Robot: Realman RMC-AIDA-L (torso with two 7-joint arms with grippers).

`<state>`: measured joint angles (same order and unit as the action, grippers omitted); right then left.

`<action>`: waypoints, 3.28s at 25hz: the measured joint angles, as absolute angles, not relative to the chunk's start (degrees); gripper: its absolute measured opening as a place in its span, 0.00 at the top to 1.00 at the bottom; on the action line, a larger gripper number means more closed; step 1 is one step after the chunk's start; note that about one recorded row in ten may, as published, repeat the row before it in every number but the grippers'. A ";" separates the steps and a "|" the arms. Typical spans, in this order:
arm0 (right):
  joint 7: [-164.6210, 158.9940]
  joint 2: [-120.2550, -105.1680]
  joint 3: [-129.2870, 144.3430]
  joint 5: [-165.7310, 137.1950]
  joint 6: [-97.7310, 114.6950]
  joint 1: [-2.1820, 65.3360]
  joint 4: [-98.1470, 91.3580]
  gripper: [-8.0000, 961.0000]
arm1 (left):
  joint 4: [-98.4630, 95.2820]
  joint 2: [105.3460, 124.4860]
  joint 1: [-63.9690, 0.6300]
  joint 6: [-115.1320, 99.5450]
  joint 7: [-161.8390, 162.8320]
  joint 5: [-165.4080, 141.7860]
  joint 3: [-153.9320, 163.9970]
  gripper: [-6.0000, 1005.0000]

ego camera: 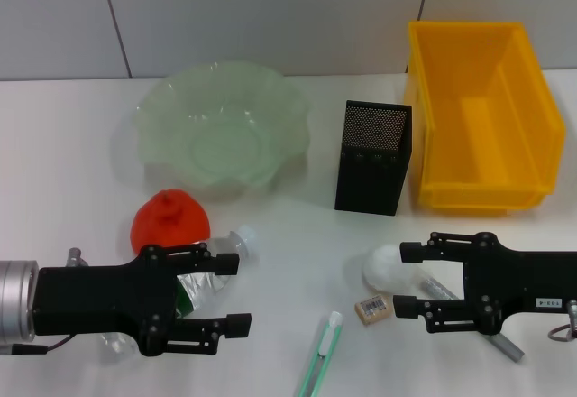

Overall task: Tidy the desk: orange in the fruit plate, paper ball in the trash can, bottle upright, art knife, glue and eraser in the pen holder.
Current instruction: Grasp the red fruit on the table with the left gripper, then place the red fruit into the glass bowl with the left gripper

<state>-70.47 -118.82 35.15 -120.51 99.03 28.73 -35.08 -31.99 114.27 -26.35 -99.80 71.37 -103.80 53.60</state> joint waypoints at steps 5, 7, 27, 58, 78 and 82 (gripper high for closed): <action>-70.48 -118.82 35.15 -120.51 98.96 28.93 -35.06 0.20 | -32.02 114.00 -26.17 -99.84 71.37 -103.80 53.60 0.21; -70.48 -118.82 35.15 -120.51 98.96 28.95 -35.06 0.20 | -32.01 113.99 -26.17 -99.84 71.37 -103.80 53.60 0.21; -70.61 -118.83 34.63 -120.15 98.97 28.73 -35.07 0.20 | -32.55 114.88 -27.93 -86.41 69.94 -103.33 41.21 0.22; -70.64 -118.82 34.45 -119.96 99.04 28.43 -35.13 0.20 | -32.18 118.03 -29.23 -67.72 70.42 -111.78 42.60 0.61; -70.78 -118.82 34.69 -119.96 98.18 28.76 -34.89 0.20 | -45.13 116.29 -24.79 -81.88 76.49 -107.51 39.26 0.82; -70.95 -118.85 34.47 -119.96 98.16 28.62 -34.81 0.20 | -44.86 117.28 -25.84 -83.30 76.38 -97.09 38.22 0.86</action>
